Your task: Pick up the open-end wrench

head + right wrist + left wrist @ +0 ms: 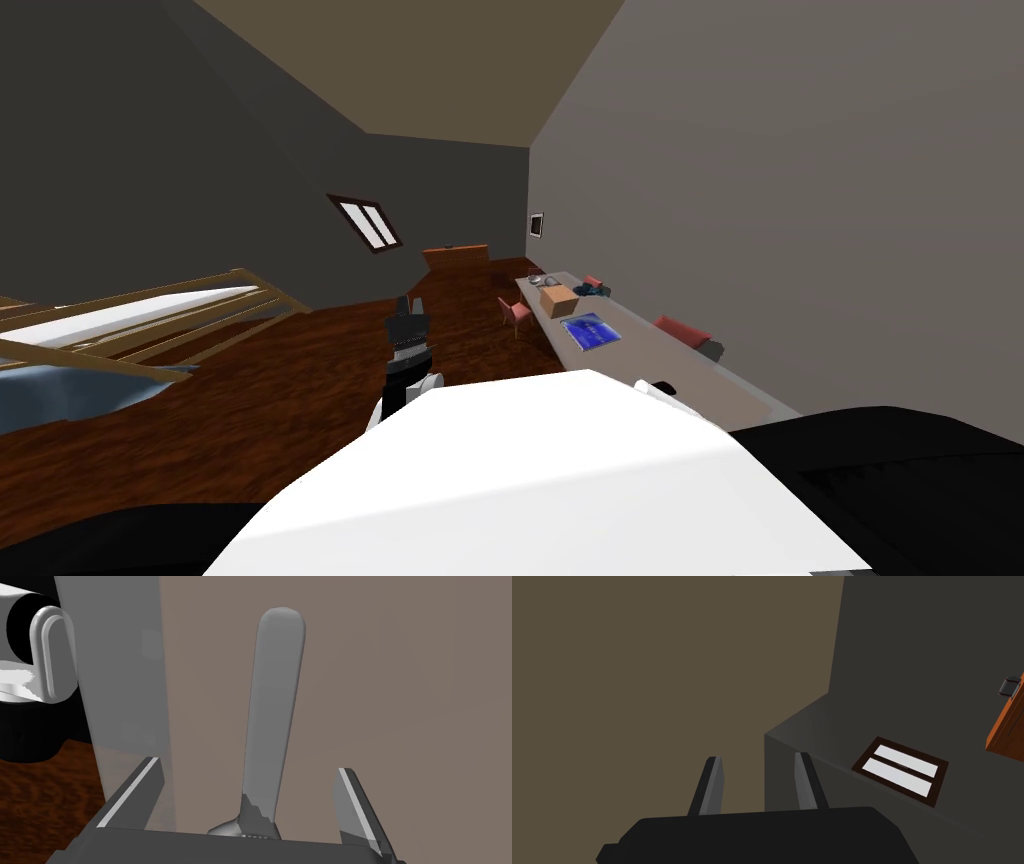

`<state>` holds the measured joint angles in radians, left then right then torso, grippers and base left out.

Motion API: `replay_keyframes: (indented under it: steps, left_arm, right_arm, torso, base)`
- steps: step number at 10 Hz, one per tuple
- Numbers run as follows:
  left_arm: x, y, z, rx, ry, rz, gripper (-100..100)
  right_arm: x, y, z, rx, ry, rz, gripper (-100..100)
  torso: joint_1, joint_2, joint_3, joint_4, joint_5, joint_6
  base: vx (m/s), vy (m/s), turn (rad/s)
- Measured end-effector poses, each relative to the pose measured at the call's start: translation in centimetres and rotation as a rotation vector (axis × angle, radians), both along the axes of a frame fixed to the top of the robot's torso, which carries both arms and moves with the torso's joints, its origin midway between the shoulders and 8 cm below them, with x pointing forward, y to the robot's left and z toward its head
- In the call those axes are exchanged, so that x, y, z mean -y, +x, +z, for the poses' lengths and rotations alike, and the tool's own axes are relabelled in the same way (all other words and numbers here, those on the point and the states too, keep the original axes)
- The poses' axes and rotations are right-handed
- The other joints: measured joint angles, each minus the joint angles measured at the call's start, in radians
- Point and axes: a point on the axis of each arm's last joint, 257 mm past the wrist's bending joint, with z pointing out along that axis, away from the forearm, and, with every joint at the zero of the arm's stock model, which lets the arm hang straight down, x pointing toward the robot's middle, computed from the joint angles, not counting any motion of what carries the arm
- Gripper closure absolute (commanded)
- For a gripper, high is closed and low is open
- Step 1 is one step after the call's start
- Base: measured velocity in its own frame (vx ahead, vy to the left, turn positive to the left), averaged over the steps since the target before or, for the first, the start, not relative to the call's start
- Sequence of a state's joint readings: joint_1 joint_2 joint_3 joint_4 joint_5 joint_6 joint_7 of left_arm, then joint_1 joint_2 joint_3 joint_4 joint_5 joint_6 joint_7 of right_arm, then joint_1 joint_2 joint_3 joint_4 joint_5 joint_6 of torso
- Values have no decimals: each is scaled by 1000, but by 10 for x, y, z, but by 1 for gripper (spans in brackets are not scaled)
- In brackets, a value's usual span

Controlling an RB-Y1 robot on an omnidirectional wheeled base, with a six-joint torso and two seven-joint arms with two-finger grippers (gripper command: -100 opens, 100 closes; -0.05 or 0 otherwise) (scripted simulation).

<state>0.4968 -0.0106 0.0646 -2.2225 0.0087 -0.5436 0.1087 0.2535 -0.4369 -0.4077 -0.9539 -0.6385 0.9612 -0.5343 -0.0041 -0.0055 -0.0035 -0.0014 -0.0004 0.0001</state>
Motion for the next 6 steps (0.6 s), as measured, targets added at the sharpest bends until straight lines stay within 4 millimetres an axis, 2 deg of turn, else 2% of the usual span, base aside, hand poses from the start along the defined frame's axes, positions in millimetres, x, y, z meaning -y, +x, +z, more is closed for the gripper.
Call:
replay_keyframes:
  steps: [2,3,4,6]
  left_arm:
    - [0,0,0,0,0,0,0]
    - [0,0,0,0,0,0,0]
    - [0,0,0,0,0,0,0]
    - [0,0,0,0,0,0,0]
  right_arm:
    - [-10,-24,-6,-53,43,-41,-100]
    - [-11,-25,-6,-57,46,-43,0]
    - [-10,-25,-6,-56,46,-43,-100]
    - [-23,-12,-10,-61,48,-7,-100]
  torso:
    - [-1,2,1,0,0,0]
    - [2,4,2,1,0,0]
    - [3,6,3,1,1,0]
    - [1,7,4,1,0,1]
  base:
    - [52,-48,-9]
    - [6,-6,2]
    - [8,-26,-179]
    - [13,-65,-271]
